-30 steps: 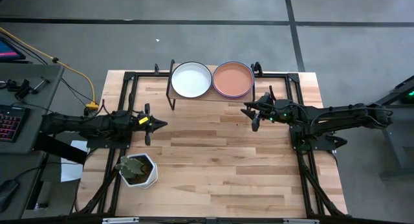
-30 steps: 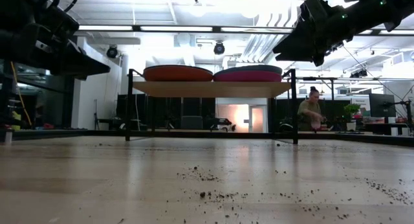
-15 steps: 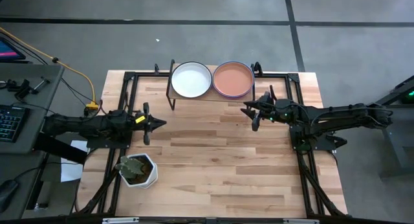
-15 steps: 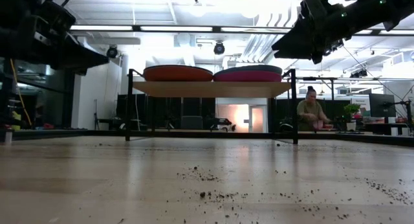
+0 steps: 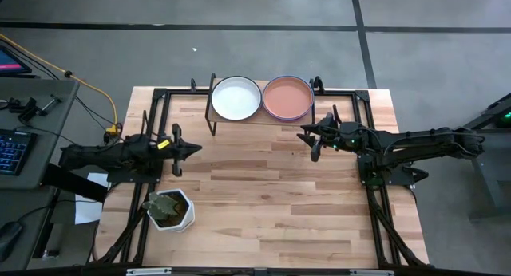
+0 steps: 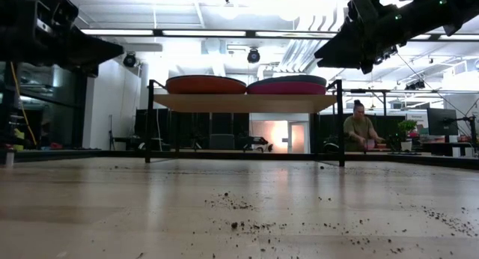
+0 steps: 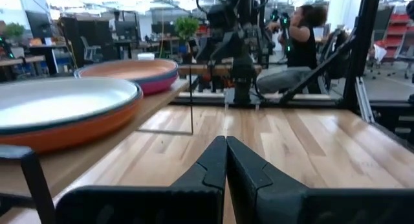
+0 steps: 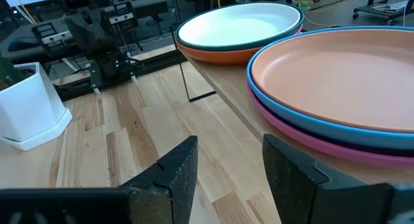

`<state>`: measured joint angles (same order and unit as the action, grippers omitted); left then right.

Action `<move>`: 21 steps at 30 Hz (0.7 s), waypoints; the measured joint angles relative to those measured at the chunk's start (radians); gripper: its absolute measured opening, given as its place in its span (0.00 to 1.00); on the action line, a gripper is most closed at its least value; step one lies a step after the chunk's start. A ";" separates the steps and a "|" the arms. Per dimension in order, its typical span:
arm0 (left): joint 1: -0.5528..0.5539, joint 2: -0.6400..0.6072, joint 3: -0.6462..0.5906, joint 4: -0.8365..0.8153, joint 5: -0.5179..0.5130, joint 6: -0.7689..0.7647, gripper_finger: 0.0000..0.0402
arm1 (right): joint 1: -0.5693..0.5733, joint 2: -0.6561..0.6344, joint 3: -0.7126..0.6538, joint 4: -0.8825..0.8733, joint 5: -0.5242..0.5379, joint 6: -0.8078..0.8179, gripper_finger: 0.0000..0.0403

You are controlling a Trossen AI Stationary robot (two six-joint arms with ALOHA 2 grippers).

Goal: Place and stack plates onto a shelf
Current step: Return to Home Position

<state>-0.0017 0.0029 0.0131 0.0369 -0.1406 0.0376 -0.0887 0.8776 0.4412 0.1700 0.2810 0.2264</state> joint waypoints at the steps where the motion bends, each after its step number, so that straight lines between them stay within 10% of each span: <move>1: 0.000 0.001 0.000 -0.007 0.001 0.000 0.00 | 0.000 0.000 0.000 0.000 0.000 0.000 0.39; 9: -0.001 0.001 0.000 -0.006 0.000 0.000 0.00 | 0.000 -0.048 0.000 -0.078 -0.012 -0.045 0.39; 21: -0.001 0.001 0.000 -0.006 0.000 0.000 0.00 | 0.035 -0.528 -0.161 -0.246 -0.071 -0.017 0.39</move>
<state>-0.0029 0.0036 0.0128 0.0307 -0.1404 0.0376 -0.0535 0.3497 0.2803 -0.0756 0.2097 0.2089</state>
